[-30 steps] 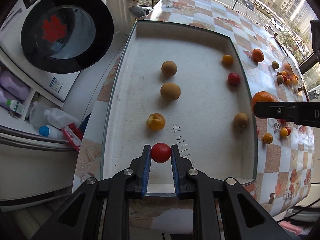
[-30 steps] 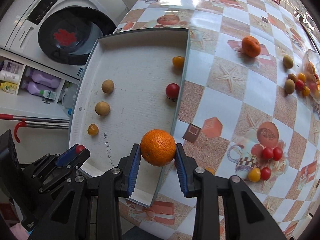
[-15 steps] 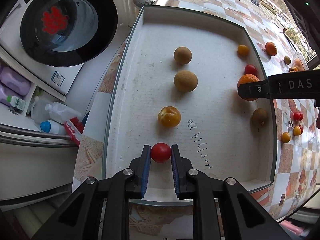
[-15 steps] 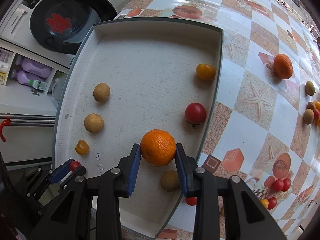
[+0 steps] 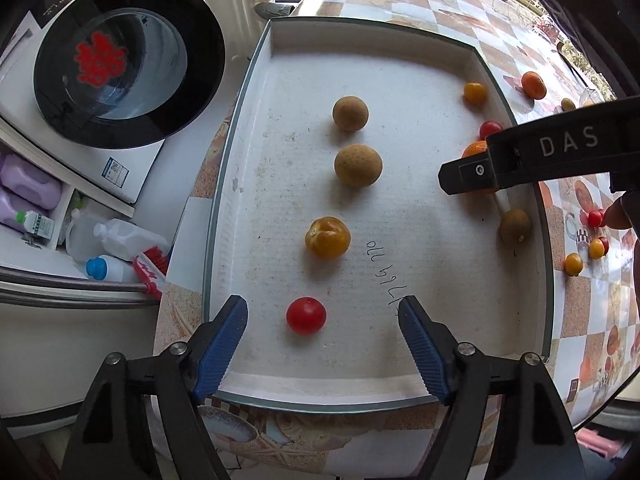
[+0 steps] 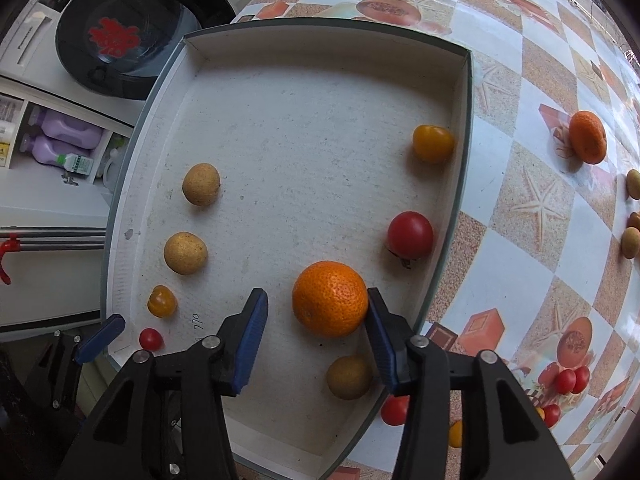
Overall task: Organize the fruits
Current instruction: 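Open both tools to drop the fruits into the white tray, then move both tools back over the fruits on the table, then grasp a red cherry tomato with the right tool while the left tool grasps a yellow cherry tomato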
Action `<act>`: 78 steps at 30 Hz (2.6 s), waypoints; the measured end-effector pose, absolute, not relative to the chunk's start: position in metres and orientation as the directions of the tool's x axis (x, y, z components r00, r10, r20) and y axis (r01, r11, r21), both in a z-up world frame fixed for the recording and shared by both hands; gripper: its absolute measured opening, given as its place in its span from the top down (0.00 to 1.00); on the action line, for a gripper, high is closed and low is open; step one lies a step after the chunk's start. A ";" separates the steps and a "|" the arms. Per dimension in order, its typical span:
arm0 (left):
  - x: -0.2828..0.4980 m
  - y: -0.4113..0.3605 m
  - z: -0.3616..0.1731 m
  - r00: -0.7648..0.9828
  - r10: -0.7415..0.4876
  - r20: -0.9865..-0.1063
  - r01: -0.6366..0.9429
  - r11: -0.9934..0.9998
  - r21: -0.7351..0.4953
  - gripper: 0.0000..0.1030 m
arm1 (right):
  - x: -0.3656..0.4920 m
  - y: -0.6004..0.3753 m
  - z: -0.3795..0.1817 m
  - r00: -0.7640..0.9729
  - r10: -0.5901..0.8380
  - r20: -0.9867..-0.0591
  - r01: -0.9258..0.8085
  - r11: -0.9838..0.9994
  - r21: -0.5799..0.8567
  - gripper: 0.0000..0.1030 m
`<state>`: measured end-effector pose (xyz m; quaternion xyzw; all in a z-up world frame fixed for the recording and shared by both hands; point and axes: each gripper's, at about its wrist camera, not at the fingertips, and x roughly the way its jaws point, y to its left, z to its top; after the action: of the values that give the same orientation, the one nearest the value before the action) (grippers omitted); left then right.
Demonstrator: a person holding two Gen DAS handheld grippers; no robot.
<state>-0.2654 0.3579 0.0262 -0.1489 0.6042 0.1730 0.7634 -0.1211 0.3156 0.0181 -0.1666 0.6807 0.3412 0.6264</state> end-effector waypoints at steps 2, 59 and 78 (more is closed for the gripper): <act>-0.264 0.358 0.028 0.211 0.083 -0.974 -0.442 0.897 -0.019 0.23 | -0.124 0.320 0.022 -0.174 0.228 -0.958 -0.651 0.703 0.285 0.25; -0.140 0.146 0.014 0.187 -0.014 -0.982 0.023 1.000 -0.010 0.23 | -0.050 0.054 0.012 -0.042 0.215 -0.976 -0.370 0.904 0.215 0.42; -0.147 0.136 0.017 0.222 -0.035 -0.974 0.037 0.999 -0.027 0.62 | -0.060 0.064 0.008 -0.122 0.368 -0.922 -0.403 0.830 0.385 0.87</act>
<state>-0.1471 0.1356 0.0166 0.0007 0.6232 -0.0229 0.7817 -0.0597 0.0637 0.0077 -0.0129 0.6902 0.2910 0.6624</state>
